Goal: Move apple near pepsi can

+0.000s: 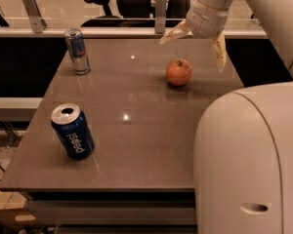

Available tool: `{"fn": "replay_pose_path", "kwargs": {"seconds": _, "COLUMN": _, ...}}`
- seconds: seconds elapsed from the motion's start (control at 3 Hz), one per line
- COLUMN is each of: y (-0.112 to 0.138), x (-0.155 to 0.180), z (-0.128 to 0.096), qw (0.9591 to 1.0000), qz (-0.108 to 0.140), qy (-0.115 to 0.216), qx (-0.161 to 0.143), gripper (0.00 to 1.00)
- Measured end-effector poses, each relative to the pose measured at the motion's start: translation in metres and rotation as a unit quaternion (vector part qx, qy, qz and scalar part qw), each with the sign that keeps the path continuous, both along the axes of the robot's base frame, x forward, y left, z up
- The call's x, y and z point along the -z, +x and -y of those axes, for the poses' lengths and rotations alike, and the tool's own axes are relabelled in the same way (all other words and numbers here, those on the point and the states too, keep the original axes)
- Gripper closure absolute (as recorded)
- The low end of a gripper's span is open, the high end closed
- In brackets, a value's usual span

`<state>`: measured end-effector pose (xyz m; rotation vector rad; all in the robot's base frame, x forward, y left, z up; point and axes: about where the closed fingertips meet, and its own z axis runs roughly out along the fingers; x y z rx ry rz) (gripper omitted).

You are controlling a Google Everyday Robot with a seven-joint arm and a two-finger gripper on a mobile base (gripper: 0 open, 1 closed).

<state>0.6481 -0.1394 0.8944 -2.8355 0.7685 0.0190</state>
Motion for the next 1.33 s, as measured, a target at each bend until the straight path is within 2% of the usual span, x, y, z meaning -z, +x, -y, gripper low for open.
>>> {"fn": "replay_pose_path", "kwargs": {"seconds": 1.0, "y": -0.012, "x": 0.03, "z": -0.017, "qw": 0.9986, "qz": -0.045, "qy": -0.013, "qx": -0.027, "gripper": 0.0}}
{"fn": "replay_pose_path", "kwargs": {"seconds": 1.33, "y": -0.014, "x": 0.034, "z": -0.014, "qw": 0.9981, "qz": -0.054, "qy": -0.027, "qx": -0.016, "gripper": 0.0}}
